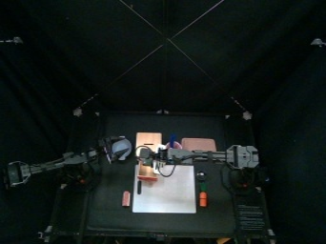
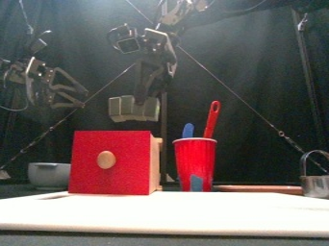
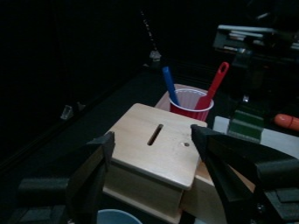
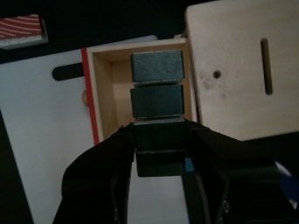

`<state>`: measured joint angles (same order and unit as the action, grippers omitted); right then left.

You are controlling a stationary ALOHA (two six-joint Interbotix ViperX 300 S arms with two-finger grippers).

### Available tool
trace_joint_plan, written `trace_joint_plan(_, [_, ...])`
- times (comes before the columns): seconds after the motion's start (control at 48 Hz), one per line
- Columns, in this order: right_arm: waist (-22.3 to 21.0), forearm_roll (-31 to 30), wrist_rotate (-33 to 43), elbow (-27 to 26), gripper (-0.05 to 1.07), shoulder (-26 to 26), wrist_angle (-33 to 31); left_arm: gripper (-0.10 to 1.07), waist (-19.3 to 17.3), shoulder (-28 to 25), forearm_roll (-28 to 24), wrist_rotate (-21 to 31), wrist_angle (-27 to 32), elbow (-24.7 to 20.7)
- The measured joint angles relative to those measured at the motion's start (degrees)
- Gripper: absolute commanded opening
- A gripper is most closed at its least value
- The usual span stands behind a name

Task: Place sushi roll on cutting board

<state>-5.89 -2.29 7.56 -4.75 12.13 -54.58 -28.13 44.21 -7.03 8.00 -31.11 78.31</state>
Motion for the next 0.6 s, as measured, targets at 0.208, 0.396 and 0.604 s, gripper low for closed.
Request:
trace_joint_plan(0.208, [3.2,-3.1,12.7,6.0,0.6,-5.4,-0.8,1.01,0.0,0.0,0.0,0.1,0.0,-0.4])
trace_joint_plan(0.396, [8.8,-6.9,28.7,11.5,0.6,-9.5,-1.0,1.01,0.0,0.0,0.0,0.1,0.0,-1.1])
trace_joint_plan(0.604, [15.3,-10.2,50.2,16.4,0.6,-11.3,-1.1,1.01,0.0,0.0,0.0,0.1,0.0,-1.4])
